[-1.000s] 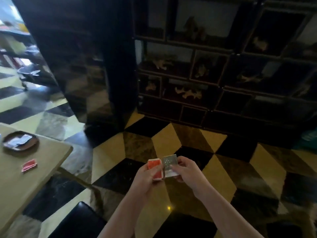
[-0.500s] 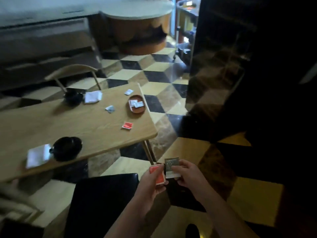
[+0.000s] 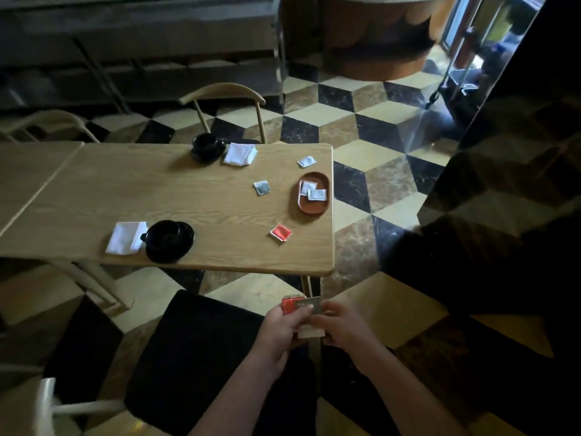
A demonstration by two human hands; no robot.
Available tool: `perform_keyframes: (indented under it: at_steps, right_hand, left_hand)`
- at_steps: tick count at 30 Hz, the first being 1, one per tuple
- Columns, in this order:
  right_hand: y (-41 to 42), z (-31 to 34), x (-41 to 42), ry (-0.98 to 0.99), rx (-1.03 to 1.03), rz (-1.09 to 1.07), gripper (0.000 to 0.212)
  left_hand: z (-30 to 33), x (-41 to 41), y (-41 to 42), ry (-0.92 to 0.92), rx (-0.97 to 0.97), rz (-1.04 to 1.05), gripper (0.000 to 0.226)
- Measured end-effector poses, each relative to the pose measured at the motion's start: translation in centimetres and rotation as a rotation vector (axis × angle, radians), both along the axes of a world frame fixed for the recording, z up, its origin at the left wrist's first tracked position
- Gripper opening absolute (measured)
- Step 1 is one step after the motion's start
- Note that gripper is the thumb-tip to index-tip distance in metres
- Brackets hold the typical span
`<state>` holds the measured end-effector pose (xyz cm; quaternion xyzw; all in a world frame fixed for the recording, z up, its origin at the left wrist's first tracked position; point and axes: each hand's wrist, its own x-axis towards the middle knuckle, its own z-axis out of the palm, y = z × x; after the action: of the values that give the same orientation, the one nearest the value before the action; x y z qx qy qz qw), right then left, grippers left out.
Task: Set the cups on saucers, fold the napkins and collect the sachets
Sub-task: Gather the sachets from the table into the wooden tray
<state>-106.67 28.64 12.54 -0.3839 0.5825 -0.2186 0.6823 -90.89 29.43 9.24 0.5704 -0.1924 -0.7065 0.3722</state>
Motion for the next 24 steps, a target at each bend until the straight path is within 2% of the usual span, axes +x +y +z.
perform_keyframes:
  at_steps: [5, 9, 12, 17, 21, 24]
  right_hand:
    - [-10.7, -4.2, 1.1, 0.208, -0.013, -0.019, 0.028]
    - [-21.0, -8.3, 4.3, 0.595, -0.117, 0.065, 0.027]
    - [-26.7, -11.0, 8.0, 0.768, -0.188, 0.202, 0.034]
    - [-32.0, -14.6, 11.6, 0.888, -0.256, 0.403, 0.054]
    - [-33.1, -15.7, 11.3, 0.925, -0.242, 0.551, 0.038]
    - [-33.5, -15.8, 11.0, 0.902, -0.255, 0.564, 0.036]
  left_hand:
    - [-4.0, 2.0, -8.7, -0.054, 0.049, 0.137, 0.037]
    - [-6.8, 5.2, -16.6, -0.112, 0.138, 0.231, 0.033]
    - [-8.0, 7.9, -21.6, -0.163, 0.194, 0.292, 0.029]
    - [-10.0, 11.6, -26.3, -0.236, 0.284, 0.311, 0.011]
    - [-11.5, 12.2, -27.2, -0.268, 0.389, 0.334, 0.010]
    - [-11.7, 11.5, -27.8, -0.362, 0.401, 0.326, 0.019]
